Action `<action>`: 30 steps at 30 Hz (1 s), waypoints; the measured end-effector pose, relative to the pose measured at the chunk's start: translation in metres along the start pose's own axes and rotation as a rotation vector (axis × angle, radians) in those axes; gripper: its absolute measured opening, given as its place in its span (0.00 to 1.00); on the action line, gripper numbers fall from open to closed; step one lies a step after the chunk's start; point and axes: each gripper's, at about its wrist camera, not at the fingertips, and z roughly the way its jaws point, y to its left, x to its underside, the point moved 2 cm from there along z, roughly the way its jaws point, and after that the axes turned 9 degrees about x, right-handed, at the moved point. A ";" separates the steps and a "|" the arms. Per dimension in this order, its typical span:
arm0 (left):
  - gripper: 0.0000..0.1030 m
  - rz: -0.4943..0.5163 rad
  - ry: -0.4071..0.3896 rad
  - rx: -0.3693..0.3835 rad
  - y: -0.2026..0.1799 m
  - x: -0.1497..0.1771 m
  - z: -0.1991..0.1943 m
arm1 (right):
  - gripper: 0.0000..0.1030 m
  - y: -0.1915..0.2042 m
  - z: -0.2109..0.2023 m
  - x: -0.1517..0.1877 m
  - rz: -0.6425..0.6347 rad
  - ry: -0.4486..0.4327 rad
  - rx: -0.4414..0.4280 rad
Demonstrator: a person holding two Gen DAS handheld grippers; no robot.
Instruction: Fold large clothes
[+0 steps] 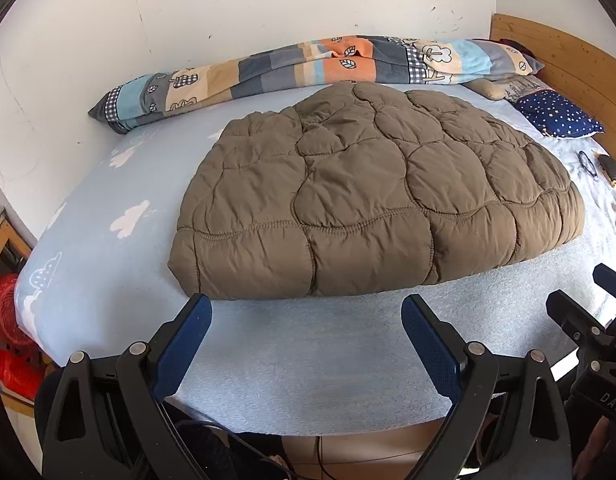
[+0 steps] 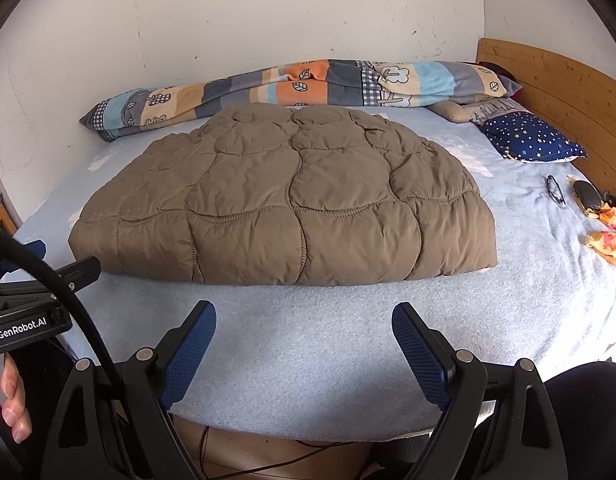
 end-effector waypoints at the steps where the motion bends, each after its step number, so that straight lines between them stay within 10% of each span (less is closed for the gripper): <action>1: 0.93 0.001 0.002 -0.006 0.000 0.000 0.000 | 0.90 0.000 0.000 0.000 0.002 0.000 -0.001; 30: 0.93 0.028 0.097 -0.069 0.001 0.006 0.012 | 0.90 -0.001 0.001 0.000 0.007 0.007 -0.010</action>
